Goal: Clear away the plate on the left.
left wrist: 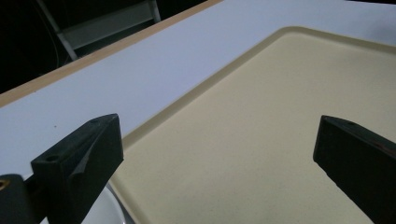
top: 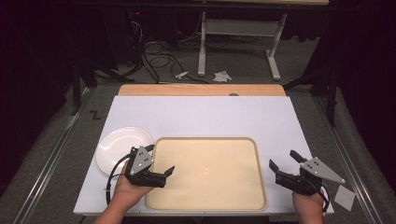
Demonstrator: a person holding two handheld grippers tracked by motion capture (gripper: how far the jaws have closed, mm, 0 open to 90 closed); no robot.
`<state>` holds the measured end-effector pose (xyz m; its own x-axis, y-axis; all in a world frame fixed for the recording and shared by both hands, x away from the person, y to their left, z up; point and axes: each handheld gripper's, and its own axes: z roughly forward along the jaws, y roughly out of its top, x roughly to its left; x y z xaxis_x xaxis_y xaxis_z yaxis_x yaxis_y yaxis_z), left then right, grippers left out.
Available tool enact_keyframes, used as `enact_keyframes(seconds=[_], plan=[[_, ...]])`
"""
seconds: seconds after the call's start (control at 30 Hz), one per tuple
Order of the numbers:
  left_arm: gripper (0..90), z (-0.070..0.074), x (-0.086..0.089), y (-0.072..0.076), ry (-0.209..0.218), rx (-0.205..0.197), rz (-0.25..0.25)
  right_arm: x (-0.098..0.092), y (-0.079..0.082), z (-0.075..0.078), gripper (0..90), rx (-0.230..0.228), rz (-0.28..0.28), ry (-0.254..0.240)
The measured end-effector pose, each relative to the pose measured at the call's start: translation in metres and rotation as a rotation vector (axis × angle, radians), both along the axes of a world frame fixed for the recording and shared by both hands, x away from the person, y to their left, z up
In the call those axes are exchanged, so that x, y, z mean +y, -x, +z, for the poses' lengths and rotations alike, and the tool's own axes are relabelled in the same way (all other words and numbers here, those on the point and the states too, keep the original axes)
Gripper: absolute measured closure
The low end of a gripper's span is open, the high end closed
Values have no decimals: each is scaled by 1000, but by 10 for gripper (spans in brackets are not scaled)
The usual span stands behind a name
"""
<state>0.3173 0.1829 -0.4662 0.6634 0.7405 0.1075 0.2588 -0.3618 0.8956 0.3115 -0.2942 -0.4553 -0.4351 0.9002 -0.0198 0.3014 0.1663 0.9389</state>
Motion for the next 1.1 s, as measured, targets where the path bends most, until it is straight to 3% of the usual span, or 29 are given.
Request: enact_keyframes(seconds=[0.13,0.27,0.77,1.1], plan=[[22,1,0,0,16,-2,1,0,0,0,162,-6,6,7],[21,-1,-2,0,-3,3,-4,-2,0,0,162,-9,-1,2],[18,0,0,0,10,5,1,-1,1,1,162,-15,-4,4],[17,-2,-1,-1,-9,9,-1,-1,3,2,162,-12,-13,3]])
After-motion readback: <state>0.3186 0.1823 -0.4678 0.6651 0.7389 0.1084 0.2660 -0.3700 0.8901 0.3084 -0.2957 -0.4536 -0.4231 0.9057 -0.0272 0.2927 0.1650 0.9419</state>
